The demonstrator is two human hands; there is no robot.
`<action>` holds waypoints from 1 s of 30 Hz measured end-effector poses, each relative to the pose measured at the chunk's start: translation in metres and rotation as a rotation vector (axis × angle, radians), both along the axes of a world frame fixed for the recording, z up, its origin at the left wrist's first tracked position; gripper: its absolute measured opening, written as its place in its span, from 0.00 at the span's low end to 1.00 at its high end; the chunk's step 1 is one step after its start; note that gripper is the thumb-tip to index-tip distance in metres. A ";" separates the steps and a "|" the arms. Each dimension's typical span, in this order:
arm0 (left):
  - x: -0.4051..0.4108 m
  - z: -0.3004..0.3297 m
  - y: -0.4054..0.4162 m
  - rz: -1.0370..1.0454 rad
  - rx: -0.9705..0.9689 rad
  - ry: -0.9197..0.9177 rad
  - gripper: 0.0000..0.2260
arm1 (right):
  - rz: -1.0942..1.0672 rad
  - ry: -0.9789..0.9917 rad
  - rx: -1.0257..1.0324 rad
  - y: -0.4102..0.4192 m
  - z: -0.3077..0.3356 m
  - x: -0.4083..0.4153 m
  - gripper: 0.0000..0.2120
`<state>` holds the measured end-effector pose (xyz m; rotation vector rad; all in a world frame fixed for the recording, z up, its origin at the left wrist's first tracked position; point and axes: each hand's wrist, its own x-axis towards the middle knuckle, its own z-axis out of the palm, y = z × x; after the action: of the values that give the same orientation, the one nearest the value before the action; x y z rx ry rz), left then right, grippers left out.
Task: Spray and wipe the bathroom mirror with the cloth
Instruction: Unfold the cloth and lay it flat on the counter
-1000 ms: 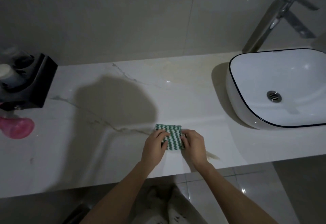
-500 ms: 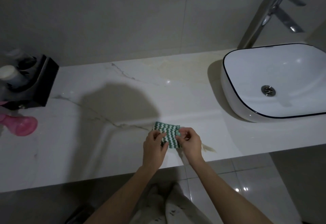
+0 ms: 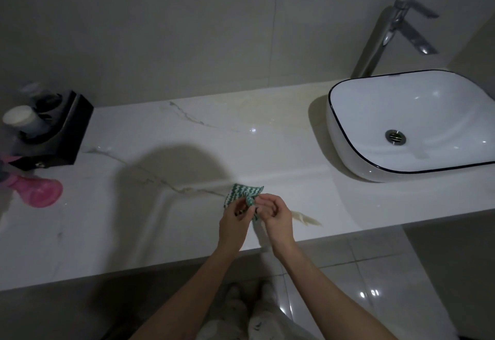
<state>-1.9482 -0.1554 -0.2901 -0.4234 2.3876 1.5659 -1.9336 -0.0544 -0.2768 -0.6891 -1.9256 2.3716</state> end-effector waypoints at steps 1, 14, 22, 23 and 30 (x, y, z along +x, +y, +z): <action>-0.001 0.000 -0.001 0.032 0.029 -0.013 0.15 | -0.014 -0.015 -0.006 -0.003 0.001 0.001 0.13; -0.005 -0.001 -0.038 0.118 0.021 0.023 0.12 | 0.058 -0.304 -0.122 -0.039 0.001 -0.022 0.10; -0.002 -0.002 -0.044 -0.004 -0.099 0.137 0.13 | 0.141 -0.324 0.285 -0.039 -0.009 -0.022 0.15; -0.003 -0.003 -0.043 -0.026 -0.130 0.163 0.12 | 0.142 -0.317 0.301 -0.038 -0.008 -0.022 0.16; -0.009 -0.001 -0.044 -0.091 -0.217 0.225 0.06 | 0.119 -0.257 0.241 -0.033 -0.001 -0.019 0.11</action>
<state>-1.9573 -0.1993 -0.2908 -0.1833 2.7184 1.3853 -1.9523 -0.0871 -0.2780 -0.9226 -2.3673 2.1467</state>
